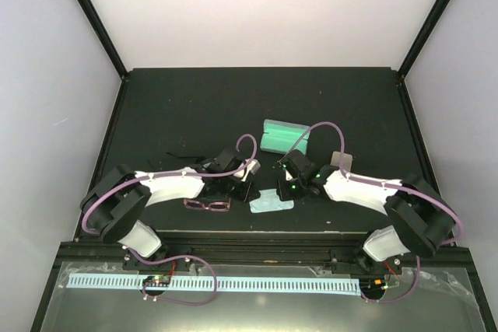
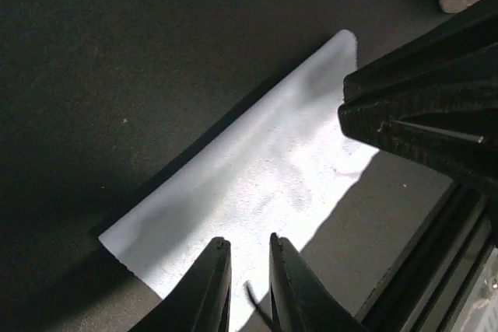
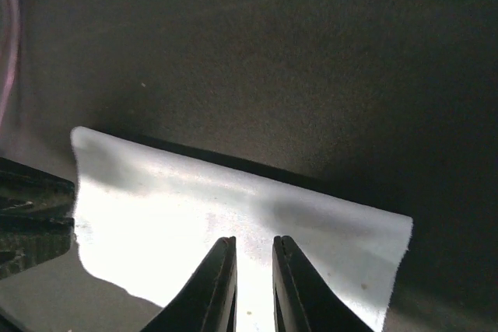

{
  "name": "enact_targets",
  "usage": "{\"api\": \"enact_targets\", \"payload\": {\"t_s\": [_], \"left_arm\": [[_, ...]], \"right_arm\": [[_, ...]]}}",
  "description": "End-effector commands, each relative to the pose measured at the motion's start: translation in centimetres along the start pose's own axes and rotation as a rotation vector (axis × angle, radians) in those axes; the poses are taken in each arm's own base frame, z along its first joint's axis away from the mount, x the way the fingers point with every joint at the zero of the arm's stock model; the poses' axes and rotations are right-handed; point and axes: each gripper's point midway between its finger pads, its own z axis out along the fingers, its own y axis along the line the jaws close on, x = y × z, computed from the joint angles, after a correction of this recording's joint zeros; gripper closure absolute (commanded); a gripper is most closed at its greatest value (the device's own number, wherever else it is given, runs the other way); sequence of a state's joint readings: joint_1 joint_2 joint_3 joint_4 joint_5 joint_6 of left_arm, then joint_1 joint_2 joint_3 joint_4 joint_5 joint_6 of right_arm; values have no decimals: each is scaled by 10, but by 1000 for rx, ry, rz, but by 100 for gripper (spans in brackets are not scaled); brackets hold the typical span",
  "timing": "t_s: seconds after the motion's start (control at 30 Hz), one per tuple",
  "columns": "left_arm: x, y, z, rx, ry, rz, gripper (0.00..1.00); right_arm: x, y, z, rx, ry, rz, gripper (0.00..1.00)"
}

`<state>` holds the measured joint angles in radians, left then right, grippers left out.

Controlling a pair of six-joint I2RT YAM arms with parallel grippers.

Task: Organize the sunglasses
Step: Fold the glasses cleaning cloth at the center of the board, then adjust the glasses cleaning cloth at the center of the board.

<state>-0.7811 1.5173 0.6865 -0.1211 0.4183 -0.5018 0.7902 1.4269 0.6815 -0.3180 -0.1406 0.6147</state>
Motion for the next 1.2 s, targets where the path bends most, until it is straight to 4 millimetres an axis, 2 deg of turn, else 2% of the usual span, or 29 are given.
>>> {"api": "enact_targets", "payload": {"t_s": [0.0,0.1,0.2,0.33,0.43,0.6,0.67,0.83,1.17], "left_arm": [[-5,1,10,-18,-6,-21,84],[11,15,15,-72,31,-42,84],[25,33,14,-153,59,-67,84],[36,47,7,-229,72,-82,84],[38,45,-1,-238,68,-72,84],[24,17,-10,-148,26,-25,83],[19,12,-13,-147,8,-26,79],[17,16,-15,-204,-15,-66,68],[27,11,1,-179,21,-101,64]], "right_arm": [[-2,6,13,-5,-2,17,83],[10,-5,20,46,30,28,83],[22,-24,18,143,46,43,83],[30,-54,3,301,29,71,83],[29,-67,-11,384,0,80,83],[16,-50,-24,369,-43,42,79],[12,-40,-23,349,-46,19,77],[9,-33,-17,365,-36,-8,73],[24,-34,-4,360,13,-5,72]]}}
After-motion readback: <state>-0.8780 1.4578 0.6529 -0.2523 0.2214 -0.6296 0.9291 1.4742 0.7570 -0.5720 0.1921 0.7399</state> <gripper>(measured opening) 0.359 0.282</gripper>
